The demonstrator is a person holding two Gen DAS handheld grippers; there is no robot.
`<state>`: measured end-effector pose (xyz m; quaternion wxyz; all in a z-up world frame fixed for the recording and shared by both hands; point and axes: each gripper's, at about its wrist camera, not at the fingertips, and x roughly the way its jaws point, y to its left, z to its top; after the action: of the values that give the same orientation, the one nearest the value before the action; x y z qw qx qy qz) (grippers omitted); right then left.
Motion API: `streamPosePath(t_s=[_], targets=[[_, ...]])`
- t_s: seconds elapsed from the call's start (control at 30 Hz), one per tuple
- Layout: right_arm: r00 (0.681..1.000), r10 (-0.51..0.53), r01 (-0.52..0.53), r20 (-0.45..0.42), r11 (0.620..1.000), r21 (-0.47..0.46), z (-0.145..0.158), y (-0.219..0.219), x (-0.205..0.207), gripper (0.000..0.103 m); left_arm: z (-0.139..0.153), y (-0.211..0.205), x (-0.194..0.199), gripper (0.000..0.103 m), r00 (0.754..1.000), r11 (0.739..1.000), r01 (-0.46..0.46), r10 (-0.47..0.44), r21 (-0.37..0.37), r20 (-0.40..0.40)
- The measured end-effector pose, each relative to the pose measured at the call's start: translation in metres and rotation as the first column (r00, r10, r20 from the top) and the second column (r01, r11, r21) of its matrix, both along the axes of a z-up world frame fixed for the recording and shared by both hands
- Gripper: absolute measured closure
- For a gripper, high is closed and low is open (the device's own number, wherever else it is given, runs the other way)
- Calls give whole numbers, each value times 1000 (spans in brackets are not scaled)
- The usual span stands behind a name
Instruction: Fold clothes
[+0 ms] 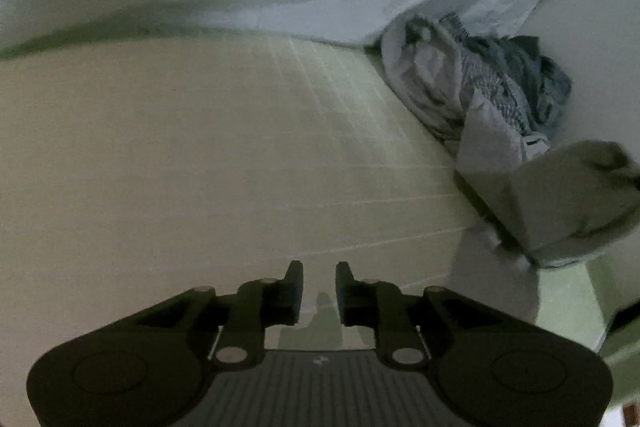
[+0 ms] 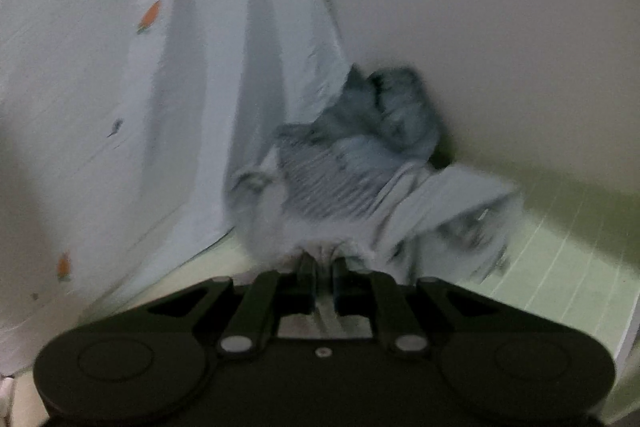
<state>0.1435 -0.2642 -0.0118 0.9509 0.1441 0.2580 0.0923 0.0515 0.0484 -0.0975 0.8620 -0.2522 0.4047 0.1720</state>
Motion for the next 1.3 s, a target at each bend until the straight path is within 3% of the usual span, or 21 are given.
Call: streamPosePath(t_s=[0.1,0.23,0.3,0.37,0.43,0.57,0.7,0.83,1.07,1.17,1.23,1.3], targets=[[998,-42,44,53,998,-50,12,-57,36,95,-3,-31,34,74,999,999,-44,44,1,7],[987,-135,150,88,968,-203,17,-124,88,95,-16,-60,72,70,994,992,-111,109,-58,-31],[982,-174,188,76,944,-270,15,-143,108,93,-17,-74,85,53,994,994,-99,97,-44,-43],[984,-174,178,44,930,-321,6,-153,128,82,-18,-86,95,38,995,996,-82,80,-20,-51],[988,-152,143,-1,933,-330,-9,-153,143,46,-21,-94,107,30,996,998,-67,66,-15,-60],[998,-15,-7,-68,950,-313,-36,-127,163,30,-27,-107,133,25,997,1000,-25,23,-18,-77],[985,144,-167,-91,921,-352,-51,-87,173,22,-33,-119,160,17,995,1000,18,-20,-21,-93],[958,261,-286,-118,886,-364,-66,-55,192,20,-42,-129,186,17,991,997,79,-80,-14,-104],[942,286,-334,-178,858,-391,-86,-36,234,14,-53,-130,221,13,989,994,106,-106,-5,-105],[933,289,-350,-216,867,-354,-92,-41,244,14,-54,-130,237,14,987,991,132,-133,-17,-87],[927,288,-354,-242,884,-304,-96,-48,250,14,-54,-131,246,20,984,985,166,-168,-36,-64],[918,295,-363,-264,893,-265,-100,-51,253,16,-53,-133,253,47,977,978,206,-208,-44,-47]])
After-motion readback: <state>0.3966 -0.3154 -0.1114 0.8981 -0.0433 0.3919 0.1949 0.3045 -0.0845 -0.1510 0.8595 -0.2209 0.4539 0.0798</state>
